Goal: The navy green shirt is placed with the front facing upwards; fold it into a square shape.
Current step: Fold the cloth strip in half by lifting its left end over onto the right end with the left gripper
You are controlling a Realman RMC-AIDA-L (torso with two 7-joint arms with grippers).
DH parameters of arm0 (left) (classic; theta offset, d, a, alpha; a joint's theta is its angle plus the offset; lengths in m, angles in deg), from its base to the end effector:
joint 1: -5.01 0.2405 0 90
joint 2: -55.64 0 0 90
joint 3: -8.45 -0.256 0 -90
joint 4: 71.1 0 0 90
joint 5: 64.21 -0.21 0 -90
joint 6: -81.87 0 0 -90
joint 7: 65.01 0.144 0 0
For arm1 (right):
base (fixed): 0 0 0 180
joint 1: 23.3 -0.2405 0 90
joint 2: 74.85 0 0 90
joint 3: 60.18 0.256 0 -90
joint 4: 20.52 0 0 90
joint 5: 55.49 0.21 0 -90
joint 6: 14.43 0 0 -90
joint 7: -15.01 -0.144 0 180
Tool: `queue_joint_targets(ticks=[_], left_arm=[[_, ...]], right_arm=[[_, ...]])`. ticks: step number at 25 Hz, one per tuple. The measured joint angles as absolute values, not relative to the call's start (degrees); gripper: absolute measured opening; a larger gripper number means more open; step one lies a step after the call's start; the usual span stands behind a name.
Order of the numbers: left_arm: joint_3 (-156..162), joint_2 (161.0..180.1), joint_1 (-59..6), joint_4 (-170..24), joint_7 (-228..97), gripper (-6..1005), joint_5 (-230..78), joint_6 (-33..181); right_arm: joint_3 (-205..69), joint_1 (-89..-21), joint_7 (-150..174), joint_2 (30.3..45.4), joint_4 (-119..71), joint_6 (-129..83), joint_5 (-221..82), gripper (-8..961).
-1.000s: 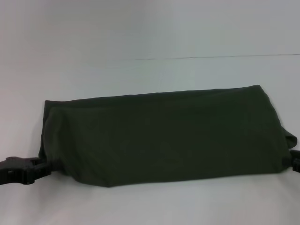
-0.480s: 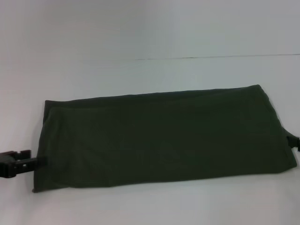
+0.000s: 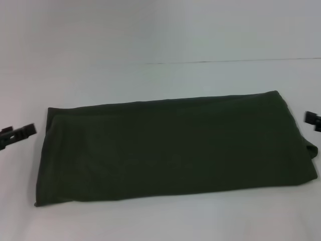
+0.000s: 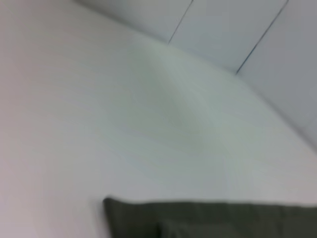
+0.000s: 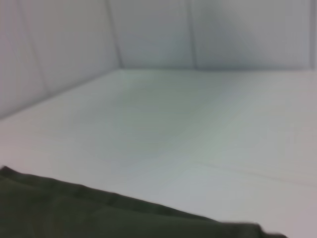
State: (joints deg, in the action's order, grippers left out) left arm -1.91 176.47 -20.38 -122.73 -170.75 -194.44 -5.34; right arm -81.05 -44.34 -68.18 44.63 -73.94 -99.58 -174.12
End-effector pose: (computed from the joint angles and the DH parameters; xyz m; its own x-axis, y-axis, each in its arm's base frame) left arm -0.3467 0.3065 0.0810 0.3756 0.6218 0.6873 0.9207 -0.3354 -0.1996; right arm 0.3390 0.3089 0.0949 0.7375 -0.3624 -0.5699 -0.6586 -0.5725 -0.4883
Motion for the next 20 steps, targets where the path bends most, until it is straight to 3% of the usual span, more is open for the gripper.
queue_joint_targets(ticks=[20], left_arm=[[-8.4,176.68,-22.0,-117.2,-181.9,887,-195.5,3.7]], right_arm=[[-98.1,-48.3,-59.2,44.13,-64.2,-105.1,-174.7,906]])
